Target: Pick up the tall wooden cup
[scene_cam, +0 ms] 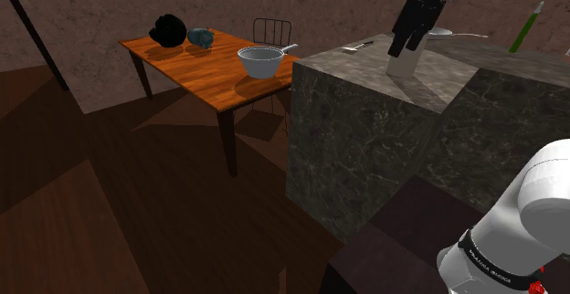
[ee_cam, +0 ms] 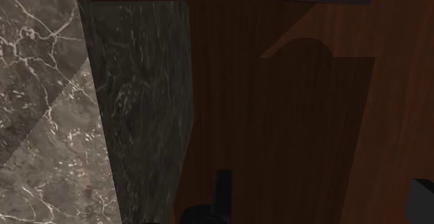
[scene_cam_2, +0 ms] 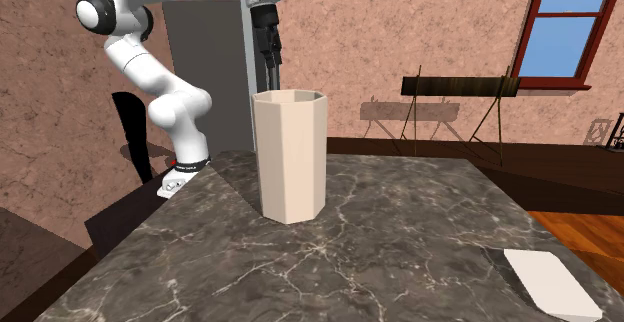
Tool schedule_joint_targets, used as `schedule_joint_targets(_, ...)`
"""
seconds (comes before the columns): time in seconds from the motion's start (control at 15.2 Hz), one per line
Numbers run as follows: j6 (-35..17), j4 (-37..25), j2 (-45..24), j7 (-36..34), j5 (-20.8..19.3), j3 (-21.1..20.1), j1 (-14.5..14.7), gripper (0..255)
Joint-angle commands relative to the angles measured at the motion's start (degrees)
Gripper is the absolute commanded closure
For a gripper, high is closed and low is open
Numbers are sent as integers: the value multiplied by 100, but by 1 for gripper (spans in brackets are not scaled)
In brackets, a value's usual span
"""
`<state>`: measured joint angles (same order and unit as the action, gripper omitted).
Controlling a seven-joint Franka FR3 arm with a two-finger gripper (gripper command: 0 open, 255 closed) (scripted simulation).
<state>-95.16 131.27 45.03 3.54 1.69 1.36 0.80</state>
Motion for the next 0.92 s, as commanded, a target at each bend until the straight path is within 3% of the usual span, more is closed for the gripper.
schedule_joint_targets(0.0,0,0,0,0,0,0,0,0)
schedule_joint_targets(0.86,-232,-1334,-1718,1643,-548,1443,-301,0)
